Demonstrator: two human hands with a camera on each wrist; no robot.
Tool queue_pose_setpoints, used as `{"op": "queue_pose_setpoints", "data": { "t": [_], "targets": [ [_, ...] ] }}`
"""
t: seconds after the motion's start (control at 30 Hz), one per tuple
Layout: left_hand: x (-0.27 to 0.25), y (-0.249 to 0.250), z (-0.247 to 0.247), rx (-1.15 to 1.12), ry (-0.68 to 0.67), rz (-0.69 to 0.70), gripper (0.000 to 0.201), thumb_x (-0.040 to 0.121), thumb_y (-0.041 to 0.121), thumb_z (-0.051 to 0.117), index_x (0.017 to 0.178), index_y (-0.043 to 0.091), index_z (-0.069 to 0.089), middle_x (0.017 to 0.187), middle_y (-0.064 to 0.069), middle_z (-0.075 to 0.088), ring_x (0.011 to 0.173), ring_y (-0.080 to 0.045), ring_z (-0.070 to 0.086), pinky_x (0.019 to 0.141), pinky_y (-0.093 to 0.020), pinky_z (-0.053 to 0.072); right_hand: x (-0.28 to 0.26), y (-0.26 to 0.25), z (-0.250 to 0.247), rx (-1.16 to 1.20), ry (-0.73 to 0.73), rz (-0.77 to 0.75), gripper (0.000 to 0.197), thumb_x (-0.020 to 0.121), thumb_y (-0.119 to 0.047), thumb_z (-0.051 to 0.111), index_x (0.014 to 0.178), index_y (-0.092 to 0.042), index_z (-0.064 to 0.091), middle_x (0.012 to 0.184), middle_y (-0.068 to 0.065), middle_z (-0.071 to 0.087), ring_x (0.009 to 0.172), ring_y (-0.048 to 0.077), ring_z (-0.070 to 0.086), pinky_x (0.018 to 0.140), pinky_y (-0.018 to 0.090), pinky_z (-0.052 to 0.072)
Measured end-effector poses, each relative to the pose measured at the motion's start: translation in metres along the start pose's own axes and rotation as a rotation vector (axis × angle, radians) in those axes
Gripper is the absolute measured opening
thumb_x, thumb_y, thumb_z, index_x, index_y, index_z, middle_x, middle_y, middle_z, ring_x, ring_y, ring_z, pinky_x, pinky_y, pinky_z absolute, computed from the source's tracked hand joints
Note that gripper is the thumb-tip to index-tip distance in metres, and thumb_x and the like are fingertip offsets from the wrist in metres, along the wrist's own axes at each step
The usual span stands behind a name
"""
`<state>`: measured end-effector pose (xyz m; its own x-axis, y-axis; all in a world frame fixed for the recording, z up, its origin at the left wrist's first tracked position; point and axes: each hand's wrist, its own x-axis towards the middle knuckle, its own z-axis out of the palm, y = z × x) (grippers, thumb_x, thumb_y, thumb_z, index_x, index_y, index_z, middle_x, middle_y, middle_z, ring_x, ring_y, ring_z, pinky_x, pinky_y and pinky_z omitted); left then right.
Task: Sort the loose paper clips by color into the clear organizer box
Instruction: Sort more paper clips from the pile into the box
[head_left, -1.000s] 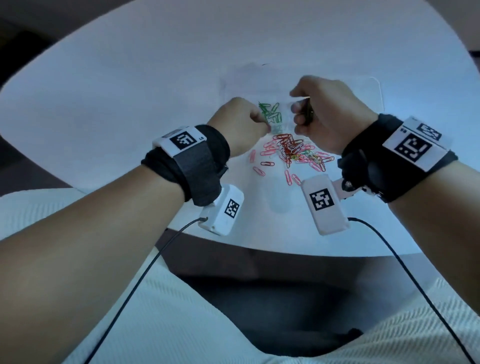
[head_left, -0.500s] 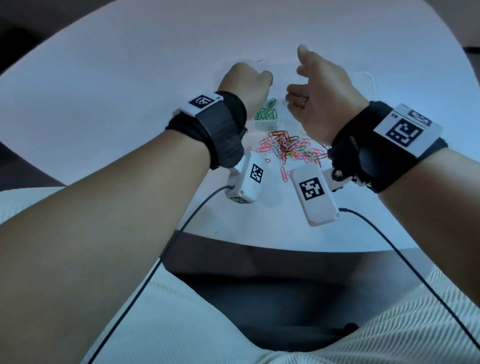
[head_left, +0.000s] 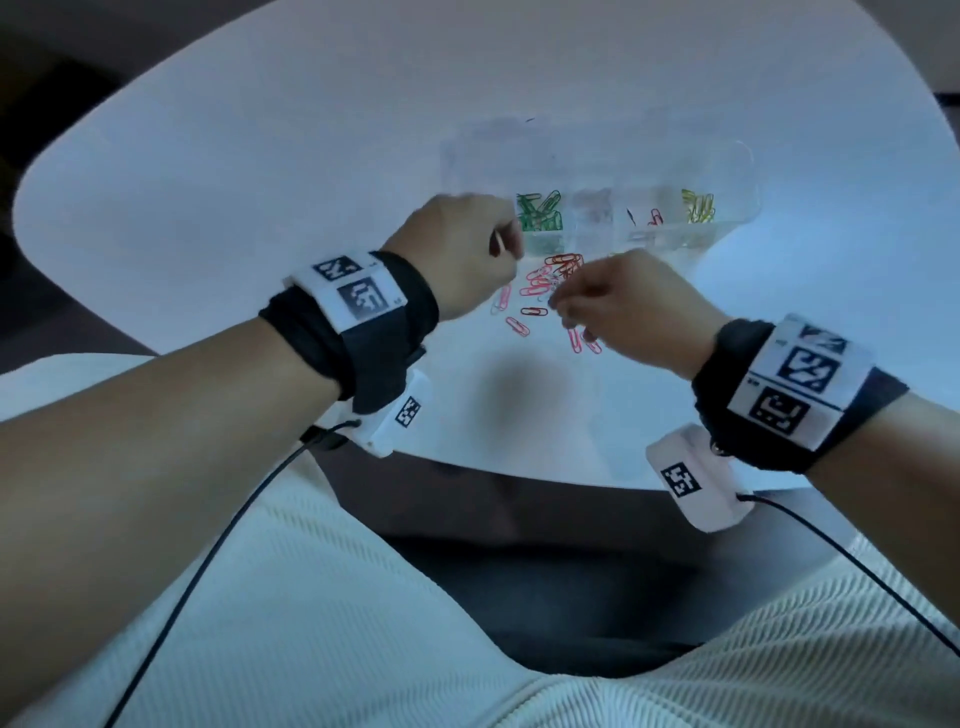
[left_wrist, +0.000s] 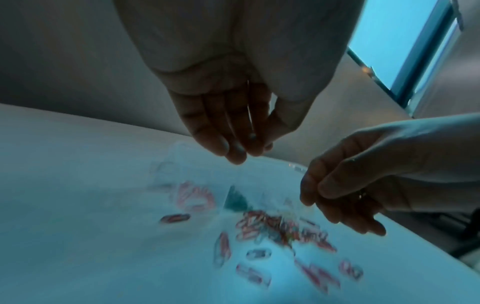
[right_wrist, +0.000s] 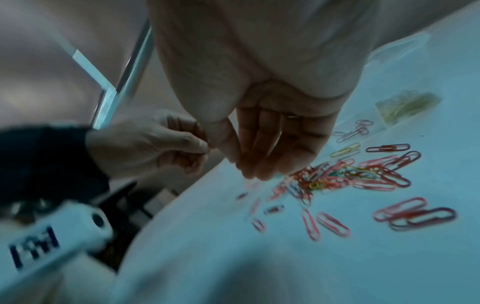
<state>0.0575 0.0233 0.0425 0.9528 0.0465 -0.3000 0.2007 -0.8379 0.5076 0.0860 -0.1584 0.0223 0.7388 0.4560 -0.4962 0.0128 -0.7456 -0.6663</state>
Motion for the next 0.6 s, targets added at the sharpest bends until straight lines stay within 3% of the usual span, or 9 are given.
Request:
{"op": "queue_pose_setpoints", "data": {
  "t": [0.13,0.23,0.33,0.47,0.6],
  "targets": [
    [-0.010,-0.030,0.021,0.184,-0.212,-0.045,0.021,0.086,0.020,0.055,0.103,0.027,0.065,0.096,0.004,0.065,0.082,-0.018,0.056,0.074,-0.027,0.042,0.002,0.003,0.031,-0.311,-0.091,-0.051,0.030,0.091,-0.018,0.058,0.118,-0.022,0.069,0.108,-0.002,0.069,0.102,0.018,0.061,0.083,0.023,0.041],
    [0.001,-0.037,0.032,0.173,-0.195,-0.042,0.024,0.088,0.020,0.058,0.111,0.024,0.063,0.101,0.005,0.067,0.085,-0.016,0.055,0.075,-0.027,0.040,0.009,0.006,0.053,-0.345,-0.053,-0.064,0.037,0.091,-0.022,0.056,0.127,-0.027,0.063,0.113,0.000,0.070,0.105,0.022,0.063,0.090,0.029,0.049],
    [0.013,-0.034,0.038,0.131,-0.137,-0.011,0.025,0.089,0.026,0.060,0.114,0.021,0.061,0.101,0.005,0.068,0.091,-0.017,0.057,0.078,-0.027,0.040,0.011,0.006,0.064,-0.409,0.015,-0.040,0.029,0.088,-0.024,0.051,0.108,-0.027,0.072,0.100,0.007,0.071,0.086,0.031,0.064,0.071,0.031,0.051],
    [0.021,-0.038,0.043,0.143,-0.115,0.007,0.033,0.092,0.033,0.058,0.122,0.020,0.058,0.104,0.003,0.067,0.092,-0.017,0.055,0.081,-0.030,0.041,0.004,0.010,0.066,-0.487,0.076,-0.017,0.027,0.087,-0.020,0.049,0.093,-0.022,0.075,0.080,0.007,0.060,0.069,0.031,0.053,0.056,0.026,0.036],
    [0.025,-0.042,0.047,0.220,-0.134,0.038,0.037,0.096,0.028,0.051,0.133,0.021,0.053,0.121,-0.004,0.062,0.111,-0.025,0.055,0.089,-0.034,0.041,-0.002,0.018,0.068,-0.522,0.110,-0.059,0.024,0.092,-0.022,0.052,0.097,-0.016,0.075,0.097,0.004,0.059,0.082,0.030,0.059,0.061,0.029,0.039]
  ]
}}
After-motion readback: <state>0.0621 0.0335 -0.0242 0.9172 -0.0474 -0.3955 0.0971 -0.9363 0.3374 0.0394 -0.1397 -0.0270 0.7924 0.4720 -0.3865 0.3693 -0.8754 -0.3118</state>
